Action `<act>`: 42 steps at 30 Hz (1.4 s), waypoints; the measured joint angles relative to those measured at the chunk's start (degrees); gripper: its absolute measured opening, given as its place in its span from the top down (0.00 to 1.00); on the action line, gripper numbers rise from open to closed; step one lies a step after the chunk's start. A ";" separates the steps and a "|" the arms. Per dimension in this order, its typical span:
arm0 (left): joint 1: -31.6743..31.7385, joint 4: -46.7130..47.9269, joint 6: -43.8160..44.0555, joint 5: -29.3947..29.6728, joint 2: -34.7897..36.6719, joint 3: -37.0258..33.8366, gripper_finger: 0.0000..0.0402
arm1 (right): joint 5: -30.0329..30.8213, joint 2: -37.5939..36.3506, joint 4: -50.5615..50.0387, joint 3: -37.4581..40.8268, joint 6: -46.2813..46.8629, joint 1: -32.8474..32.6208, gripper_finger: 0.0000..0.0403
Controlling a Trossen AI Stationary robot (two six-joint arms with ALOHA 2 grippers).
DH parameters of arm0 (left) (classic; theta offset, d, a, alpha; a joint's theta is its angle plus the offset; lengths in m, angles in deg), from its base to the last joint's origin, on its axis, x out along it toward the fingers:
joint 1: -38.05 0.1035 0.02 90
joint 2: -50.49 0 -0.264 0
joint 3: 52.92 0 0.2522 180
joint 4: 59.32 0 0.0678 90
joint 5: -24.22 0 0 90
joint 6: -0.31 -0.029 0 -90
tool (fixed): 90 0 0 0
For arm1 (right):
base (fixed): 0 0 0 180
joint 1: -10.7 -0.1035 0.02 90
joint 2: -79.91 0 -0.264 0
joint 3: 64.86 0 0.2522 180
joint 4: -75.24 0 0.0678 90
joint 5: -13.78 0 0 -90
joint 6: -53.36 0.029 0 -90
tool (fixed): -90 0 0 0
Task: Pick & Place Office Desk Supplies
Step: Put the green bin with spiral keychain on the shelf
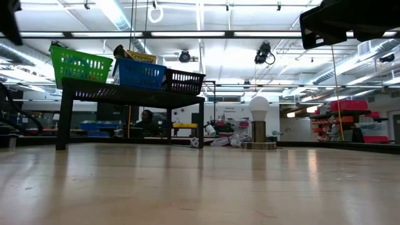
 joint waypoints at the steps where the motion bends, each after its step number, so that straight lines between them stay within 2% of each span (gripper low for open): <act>1: -0.03 0.00 0.74 -1.33 0.00 -0.70 1.00 | -0.02 0.00 0.00 0.00 0.00 0.00 0.76; 4: -0.01 -0.03 2.29 -3.37 0.00 -2.80 1.00 | 0.00 0.01 0.04 0.00 -0.08 0.00 0.76; 10: 0.01 -0.01 5.12 -3.47 0.00 -6.21 1.00 | 0.00 0.00 0.23 0.00 -0.21 0.00 0.76; 18: 0.22 -0.03 4.80 1.44 0.00 -8.93 1.00 | 1.25 0.00 0.24 0.00 -0.42 0.00 0.76; 24: 2.82 -0.01 4.63 1.18 0.00 -11.03 1.00 | 1.27 -0.01 0.28 0.00 -1.03 0.00 0.76; 32: 5.79 -0.02 1.70 4.09 0.00 -11.96 1.00 | 1.62 0.01 0.28 0.00 -1.10 0.00 0.76; 42: 10.61 -0.02 -6.67 4.17 0.00 -11.96 1.00 | 1.62 0.01 0.29 0.00 -1.28 0.00 0.76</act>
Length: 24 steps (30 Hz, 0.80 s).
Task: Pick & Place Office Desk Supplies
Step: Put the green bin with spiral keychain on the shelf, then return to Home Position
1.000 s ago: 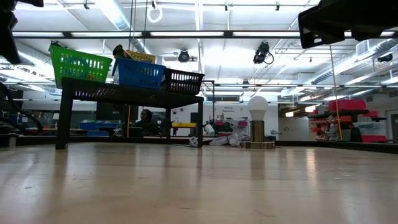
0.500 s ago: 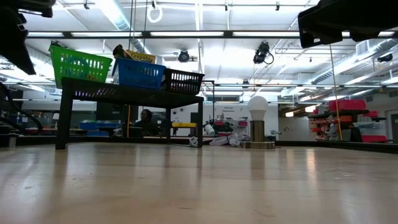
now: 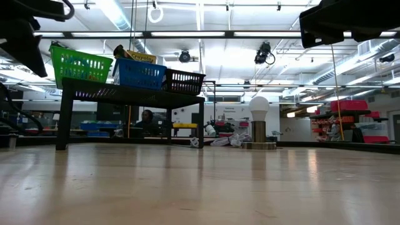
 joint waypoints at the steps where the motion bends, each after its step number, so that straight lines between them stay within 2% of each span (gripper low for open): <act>1: 0.44 0.00 -0.75 0.02 0.00 0.00 1.00 | 0.00 -0.01 -0.01 0.00 0.00 0.00 0.76; 17: 5.38 0.00 -9.56 3.51 1.05 0.00 1.00 | -0.23 0.00 -0.01 0.00 0.24 0.00 0.76; 20: 4.30 0.00 -9.52 2.59 1.05 0.31 1.00 | -0.24 0.00 -0.01 0.00 0.24 0.00 0.76; 24: -0.43 -2.40 -9.43 3.55 1.07 3.17 1.00 | -0.22 0.00 0.01 0.00 0.17 0.00 0.76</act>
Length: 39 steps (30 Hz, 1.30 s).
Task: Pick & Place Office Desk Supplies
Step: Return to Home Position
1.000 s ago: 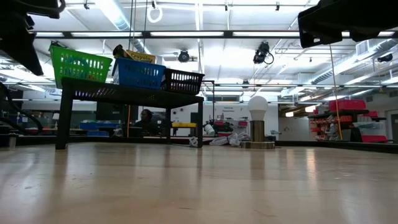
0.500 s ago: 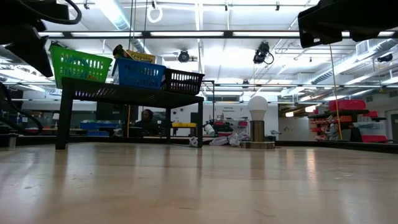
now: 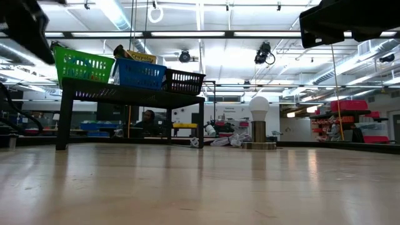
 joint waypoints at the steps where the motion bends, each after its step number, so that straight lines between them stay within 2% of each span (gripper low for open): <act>1: -1.51 -0.67 -0.17 0.71 0.00 1.14 1.00 | 0.00 -0.01 0.01 0.00 0.00 0.00 0.76; 4: -6.51 -2.78 -0.85 3.19 0.02 5.17 1.00 | 0.00 0.00 0.45 0.00 0.04 0.00 0.76; 7: -12.91 -9.91 -5.48 6.51 0.04 8.81 1.00 | 0.02 0.00 1.38 0.00 0.04 0.00 0.76; 9: -17.37 -18.28 -12.93 10.35 0.02 9.93 1.00 | 0.02 0.00 2.09 0.00 0.02 0.00 0.76; 12: -22.93 -35.06 -29.38 15.97 0.02 9.87 1.00 | 0.04 0.00 3.04 0.00 -0.26 0.00 0.76; 14: -25.20 -46.28 -39.26 17.65 0.02 8.76 1.00 | 0.04 0.00 3.04 -0.11 -0.61 0.00 0.76; 16: -25.81 -55.42 -47.16 16.28 0.02 6.88 1.00 | 0.04 0.00 3.43 -0.38 -0.61 0.00 0.76; 18: -25.38 -63.45 -52.65 12.46 0.02 4.33 1.00 | 0.04 0.00 3.58 -0.71 -0.59 0.00 0.76; 24: -20.24 -83.46 -61.10 0.54 0.00 -6.14 1.00 | 0.21 0.00 3.60 -1.01 -0.19 0.00 0.76; 28: -18.16 -82.56 -64.08 -1.71 2.22 -9.92 1.00 | 1.93 0.00 3.61 -1.01 -0.61 0.06 0.76; 32: -18.89 -79.81 -64.16 -0.15 10.65 -13.67 1.00 | 2.17 0.00 3.61 -1.01 -0.14 0.11 0.76; 39: -28.82 -69.29 -53.68 6.41 29.85 -20.93 1.00 | 2.14 0.00 4.41 -1.01 0.09 0.09 0.76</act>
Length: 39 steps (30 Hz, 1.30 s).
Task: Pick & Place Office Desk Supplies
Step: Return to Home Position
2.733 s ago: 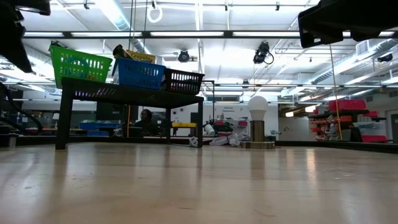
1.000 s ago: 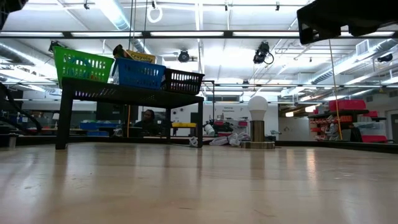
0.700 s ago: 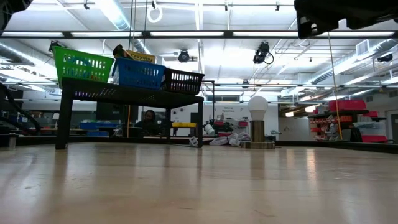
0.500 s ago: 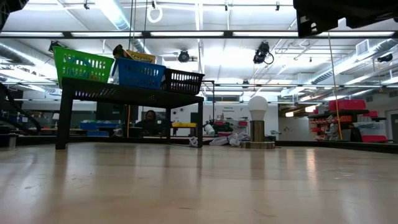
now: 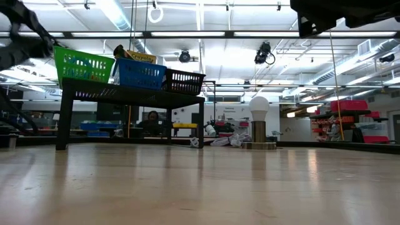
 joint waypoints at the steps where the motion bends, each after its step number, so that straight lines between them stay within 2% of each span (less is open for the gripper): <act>1: -1.80 0.54 1.04 0.49 2.01 -1.19 1.00 | 0.00 0.00 0.09 0.00 -0.04 0.02 0.76; 6: -9.68 0.11 3.13 1.26 8.50 -7.46 1.00 | -0.02 0.00 0.52 -0.02 -0.04 0.02 0.76; 15: -9.02 -0.06 11.87 0.75 9.91 -15.39 1.00 | 0.46 0.00 1.94 -0.04 0.40 0.00 0.76; 20: -7.78 -4.94 8.80 5.94 9.90 -17.56 1.00 | 0.48 0.00 2.00 -0.04 0.35 0.02 0.76; 24: -4.22 -13.24 -0.06 4.47 9.13 -20.38 1.00 | 0.50 0.00 1.80 -0.04 0.33 0.02 0.76; 28: 1.53 -23.00 -8.24 -0.33 8.57 -23.25 1.00 | 0.51 0.00 1.76 -0.04 0.39 0.01 0.76; 35: 14.30 -30.91 -12.57 -8.60 7.11 -27.13 1.00 | 0.52 0.00 1.74 -0.04 0.86 0.00 0.76; 39: 20.39 -31.17 -15.55 -9.36 6.69 -27.13 1.00 | 0.74 0.00 1.74 -0.04 0.85 0.00 0.76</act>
